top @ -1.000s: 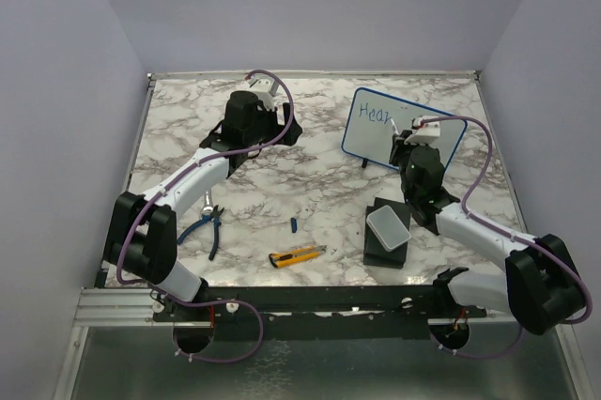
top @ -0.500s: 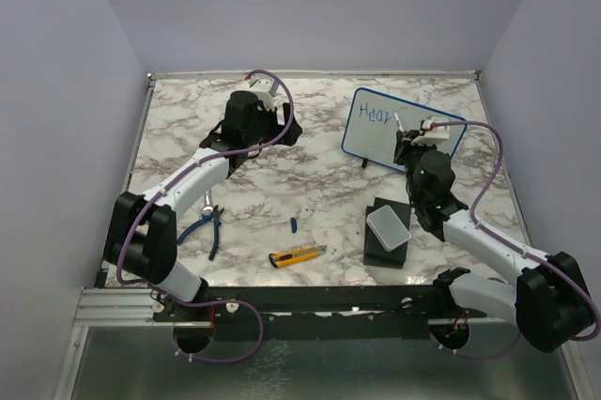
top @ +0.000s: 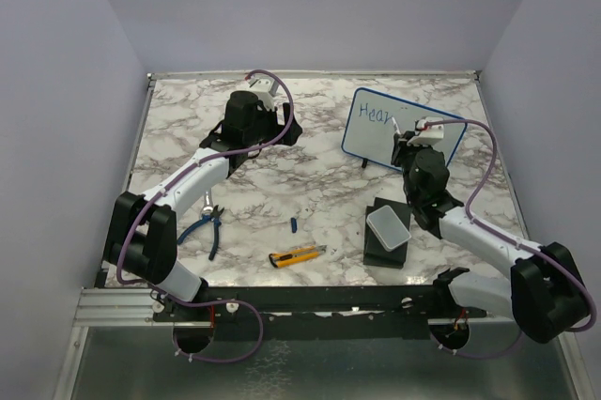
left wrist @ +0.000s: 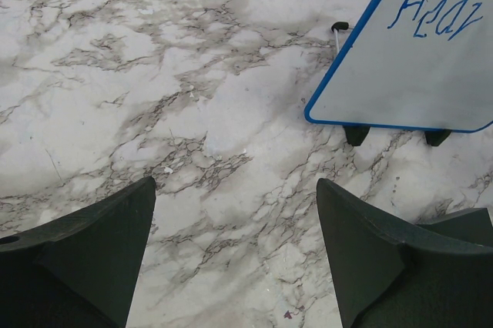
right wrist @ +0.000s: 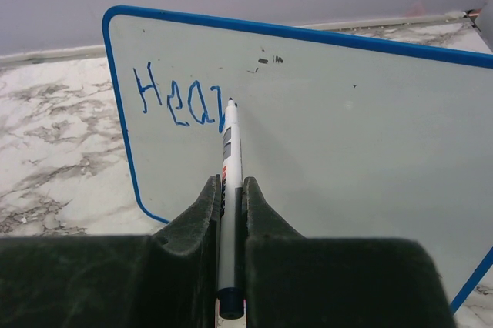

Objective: Write a sentence on the whiteboard

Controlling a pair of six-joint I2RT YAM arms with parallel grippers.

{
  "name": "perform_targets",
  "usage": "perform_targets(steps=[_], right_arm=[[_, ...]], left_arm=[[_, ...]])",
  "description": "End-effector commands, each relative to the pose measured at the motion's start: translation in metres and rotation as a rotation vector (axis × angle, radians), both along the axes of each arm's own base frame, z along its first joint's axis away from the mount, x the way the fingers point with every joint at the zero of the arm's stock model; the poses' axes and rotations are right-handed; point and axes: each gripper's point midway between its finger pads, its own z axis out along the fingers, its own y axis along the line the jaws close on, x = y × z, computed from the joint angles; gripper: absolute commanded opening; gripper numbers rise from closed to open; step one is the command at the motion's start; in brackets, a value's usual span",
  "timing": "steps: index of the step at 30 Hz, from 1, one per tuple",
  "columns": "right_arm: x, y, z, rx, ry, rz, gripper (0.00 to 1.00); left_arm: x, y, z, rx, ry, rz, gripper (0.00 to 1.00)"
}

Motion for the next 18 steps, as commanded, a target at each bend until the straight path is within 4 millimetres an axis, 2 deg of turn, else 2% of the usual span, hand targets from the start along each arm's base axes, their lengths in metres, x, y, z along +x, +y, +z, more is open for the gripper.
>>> perform_targets(steps=[1, 18], right_arm=[[0.003, -0.007, -0.003, 0.007, 0.000, -0.047, 0.00], [0.007, -0.019, -0.011, 0.002, 0.022, -0.109, 0.00]], left_arm=[[-0.002, 0.002, 0.011, -0.018, -0.027, -0.006, 0.86], [-0.002, 0.002, 0.011, -0.016, -0.029, -0.005, 0.86]])
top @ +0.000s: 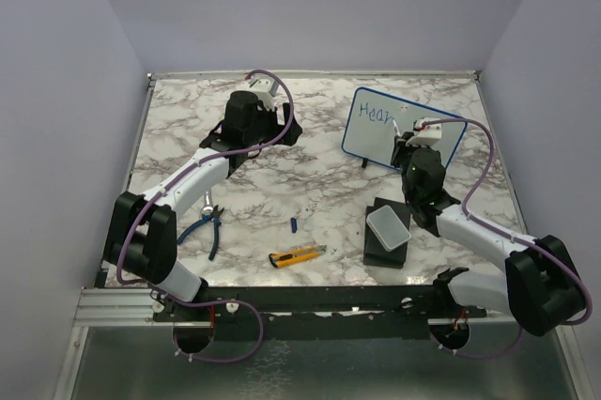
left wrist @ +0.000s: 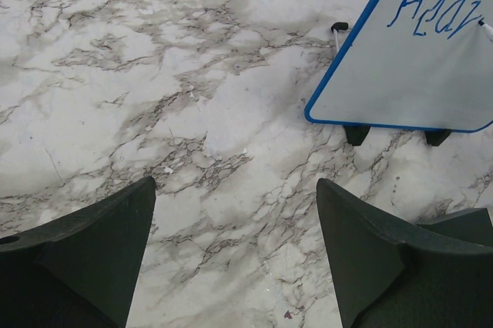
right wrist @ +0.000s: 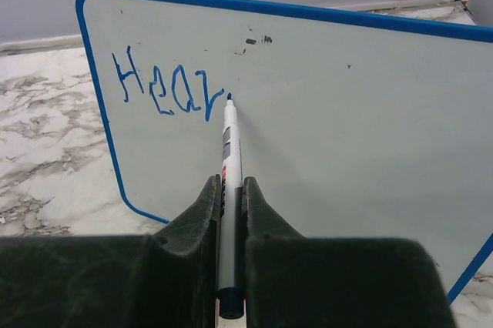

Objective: Write a sentence on the whiteboard

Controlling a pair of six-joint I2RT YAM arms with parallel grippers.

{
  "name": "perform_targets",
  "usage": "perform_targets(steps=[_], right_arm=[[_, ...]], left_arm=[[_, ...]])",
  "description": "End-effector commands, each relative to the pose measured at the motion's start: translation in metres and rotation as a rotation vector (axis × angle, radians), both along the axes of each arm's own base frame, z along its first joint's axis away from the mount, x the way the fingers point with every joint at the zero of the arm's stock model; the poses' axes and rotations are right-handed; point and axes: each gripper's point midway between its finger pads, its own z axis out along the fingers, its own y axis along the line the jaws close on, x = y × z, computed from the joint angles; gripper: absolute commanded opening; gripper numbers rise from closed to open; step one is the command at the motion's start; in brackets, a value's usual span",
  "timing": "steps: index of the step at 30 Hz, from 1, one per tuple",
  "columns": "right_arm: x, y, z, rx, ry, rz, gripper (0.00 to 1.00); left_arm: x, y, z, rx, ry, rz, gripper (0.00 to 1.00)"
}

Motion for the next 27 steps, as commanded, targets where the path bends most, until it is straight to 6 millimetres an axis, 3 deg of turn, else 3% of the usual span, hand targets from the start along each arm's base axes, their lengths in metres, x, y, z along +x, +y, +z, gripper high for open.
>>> perform_targets(steps=[1, 10, 21, 27], right_arm=[[0.002, -0.016, 0.006, 0.014, -0.020, -0.084, 0.00], [-0.007, -0.027, 0.005, 0.016, -0.016, -0.132, 0.00], [-0.013, -0.004, 0.024, 0.018, -0.088, 0.033, 0.00], [-0.006, -0.002, 0.030, 0.011, -0.103, 0.027, 0.00]], left_arm=[[-0.002, 0.003, 0.011, -0.016, -0.028, -0.004, 0.86], [-0.003, 0.002, 0.014, -0.021, -0.031, -0.006, 0.86], [-0.003, 0.002, 0.012, -0.020, -0.029, -0.006, 0.86], [-0.003, 0.002, 0.012, -0.022, -0.028, -0.006, 0.86]])
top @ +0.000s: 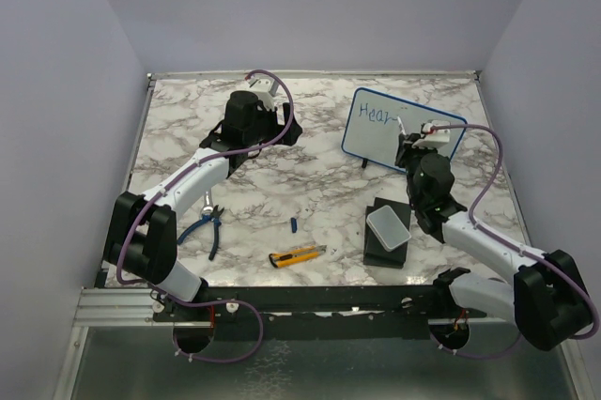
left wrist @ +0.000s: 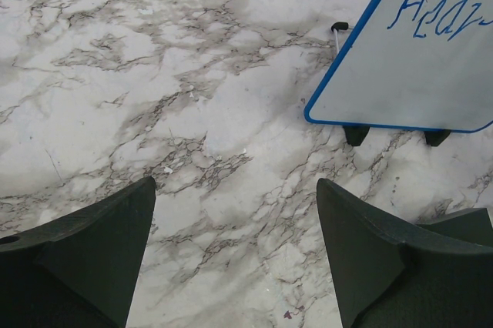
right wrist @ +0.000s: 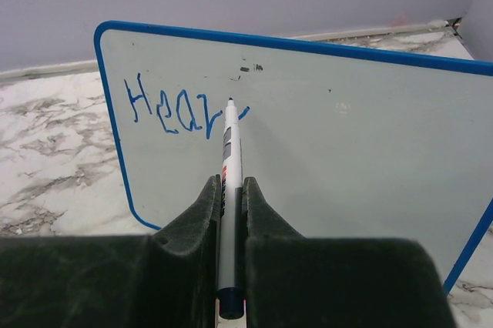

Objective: Write a sentence on the whiteboard

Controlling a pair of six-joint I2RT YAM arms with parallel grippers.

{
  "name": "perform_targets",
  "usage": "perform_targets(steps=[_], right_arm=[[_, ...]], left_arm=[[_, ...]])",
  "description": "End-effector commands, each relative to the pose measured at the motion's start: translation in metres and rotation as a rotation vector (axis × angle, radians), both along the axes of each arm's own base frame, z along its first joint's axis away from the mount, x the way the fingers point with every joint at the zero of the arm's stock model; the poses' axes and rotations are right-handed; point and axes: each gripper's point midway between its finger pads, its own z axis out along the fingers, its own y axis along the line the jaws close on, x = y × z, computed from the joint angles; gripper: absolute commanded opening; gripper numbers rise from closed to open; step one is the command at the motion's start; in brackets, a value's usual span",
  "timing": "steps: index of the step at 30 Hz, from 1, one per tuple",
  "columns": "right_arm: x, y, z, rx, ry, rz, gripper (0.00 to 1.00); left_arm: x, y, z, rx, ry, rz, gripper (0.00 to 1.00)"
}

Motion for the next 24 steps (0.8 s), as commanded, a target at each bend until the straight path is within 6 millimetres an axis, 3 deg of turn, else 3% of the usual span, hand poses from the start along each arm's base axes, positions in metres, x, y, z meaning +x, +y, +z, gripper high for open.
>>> perform_targets(steps=[1, 12, 24], right_arm=[[0.006, 0.005, 0.010, -0.010, -0.035, 0.023, 0.00], [0.016, 0.001, 0.013, -0.032, -0.048, -0.016, 0.00], [0.017, -0.006, -0.001, -0.034, -0.014, -0.053, 0.00]], left_arm=[[-0.003, 0.002, 0.012, -0.021, -0.026, -0.006, 0.86], [-0.003, 0.002, 0.012, -0.019, -0.030, -0.007, 0.86], [-0.003, 0.003, 0.016, -0.019, -0.040, -0.004, 0.86]])
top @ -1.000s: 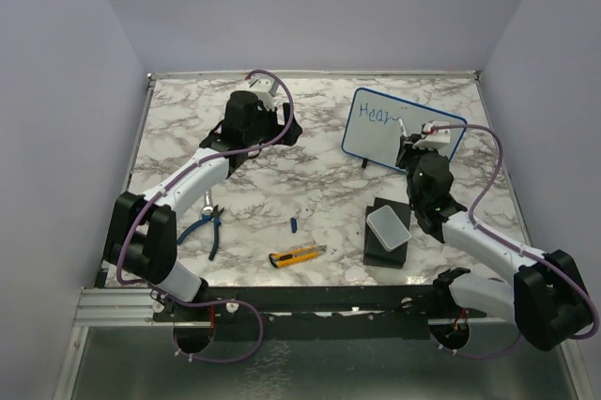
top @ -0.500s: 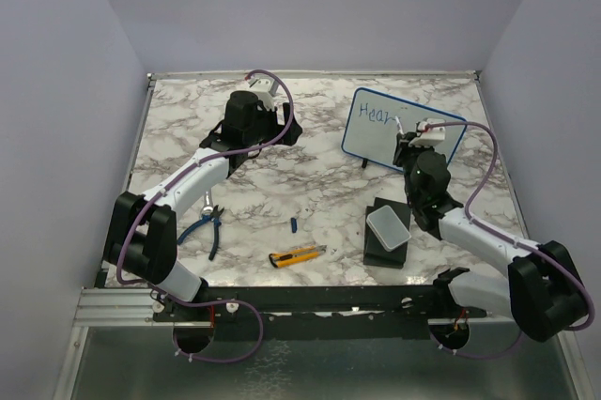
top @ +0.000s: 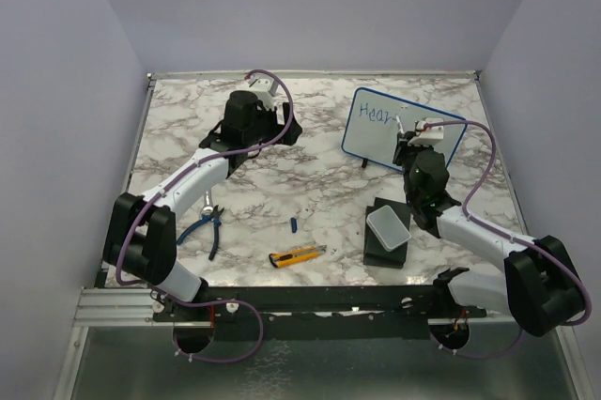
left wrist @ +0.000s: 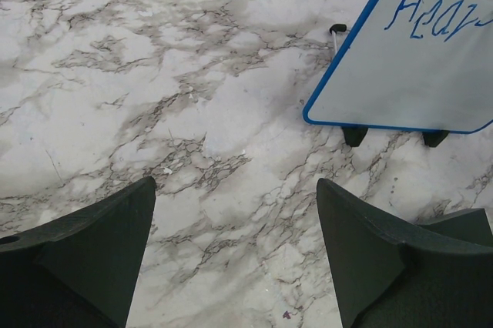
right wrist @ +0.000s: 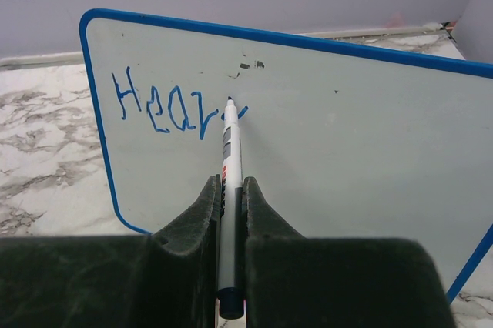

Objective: Write a sentence on the whiteboard

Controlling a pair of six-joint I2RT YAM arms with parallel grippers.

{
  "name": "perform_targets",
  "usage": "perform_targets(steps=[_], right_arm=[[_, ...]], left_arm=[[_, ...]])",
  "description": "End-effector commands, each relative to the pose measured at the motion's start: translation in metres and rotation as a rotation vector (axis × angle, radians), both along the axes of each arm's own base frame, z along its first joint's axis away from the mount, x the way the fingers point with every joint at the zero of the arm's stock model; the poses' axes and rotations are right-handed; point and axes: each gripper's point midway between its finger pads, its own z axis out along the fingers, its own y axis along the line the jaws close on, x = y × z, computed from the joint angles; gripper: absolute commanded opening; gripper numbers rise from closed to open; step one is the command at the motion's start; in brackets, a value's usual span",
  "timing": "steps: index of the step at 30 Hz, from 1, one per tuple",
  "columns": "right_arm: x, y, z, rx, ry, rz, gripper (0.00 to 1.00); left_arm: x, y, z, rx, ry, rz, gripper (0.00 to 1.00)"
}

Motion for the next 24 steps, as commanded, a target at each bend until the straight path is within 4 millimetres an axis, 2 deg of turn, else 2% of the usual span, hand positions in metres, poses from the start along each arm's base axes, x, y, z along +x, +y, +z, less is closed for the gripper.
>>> perform_targets(steps=[1, 12, 24], right_arm=[[0.004, -0.007, 0.007, 0.014, -0.018, -0.041, 0.00], [-0.007, -0.003, -0.018, 0.032, 0.055, -0.005, 0.00], [-0.014, -0.004, -0.033, 0.047, 0.095, -0.008, 0.00]], left_arm=[[-0.003, 0.003, 0.015, -0.016, -0.039, -0.005, 0.86], [-0.004, 0.004, 0.019, -0.019, -0.047, -0.005, 0.86], [-0.003, 0.006, 0.022, -0.012, -0.056, 0.001, 0.86]])
